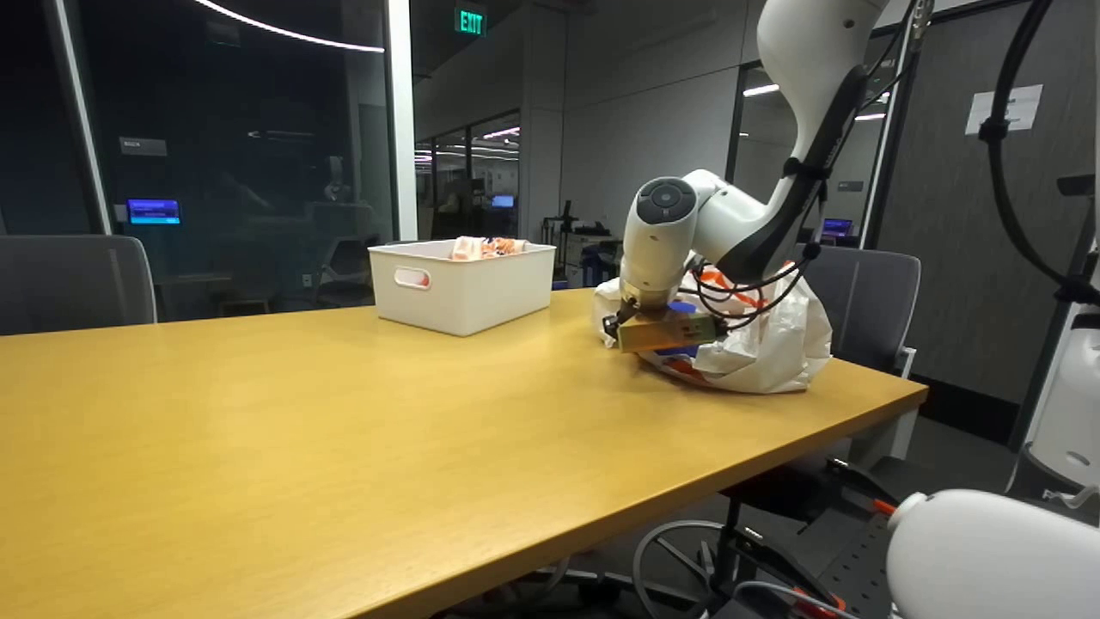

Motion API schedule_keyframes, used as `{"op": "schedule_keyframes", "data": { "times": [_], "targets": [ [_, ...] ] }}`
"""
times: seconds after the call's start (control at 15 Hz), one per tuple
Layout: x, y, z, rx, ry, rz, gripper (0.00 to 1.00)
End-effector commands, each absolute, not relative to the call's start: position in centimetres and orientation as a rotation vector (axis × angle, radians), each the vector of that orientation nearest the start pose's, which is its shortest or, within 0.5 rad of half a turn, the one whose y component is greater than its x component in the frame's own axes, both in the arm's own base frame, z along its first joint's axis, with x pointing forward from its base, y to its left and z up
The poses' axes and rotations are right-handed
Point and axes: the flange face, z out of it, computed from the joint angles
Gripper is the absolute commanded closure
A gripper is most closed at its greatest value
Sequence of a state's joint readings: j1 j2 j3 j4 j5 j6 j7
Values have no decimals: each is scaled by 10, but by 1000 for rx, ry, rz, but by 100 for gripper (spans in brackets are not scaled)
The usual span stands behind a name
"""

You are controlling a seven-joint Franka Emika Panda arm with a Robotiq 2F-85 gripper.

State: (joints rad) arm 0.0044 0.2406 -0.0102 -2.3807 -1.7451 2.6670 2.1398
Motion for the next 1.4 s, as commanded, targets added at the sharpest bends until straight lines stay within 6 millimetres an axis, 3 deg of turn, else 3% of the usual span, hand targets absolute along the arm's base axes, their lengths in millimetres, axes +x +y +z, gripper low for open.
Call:
{"op": "schedule_keyframes", "data": {
  "times": [0.0, 0.27, 0.73, 1.07, 1.33],
  "targets": [
    [475, 26, 223, -3099, 877, -1181, 94],
    [467, 42, 248, -3000, 819, -1217, 93],
    [453, 63, 294, -2758, 722, -1037, 95],
    [439, 87, 346, -2654, 527, -1013, 95],
    [421, 104, 384, -2619, 407, -1133, 95]
  ]
}}
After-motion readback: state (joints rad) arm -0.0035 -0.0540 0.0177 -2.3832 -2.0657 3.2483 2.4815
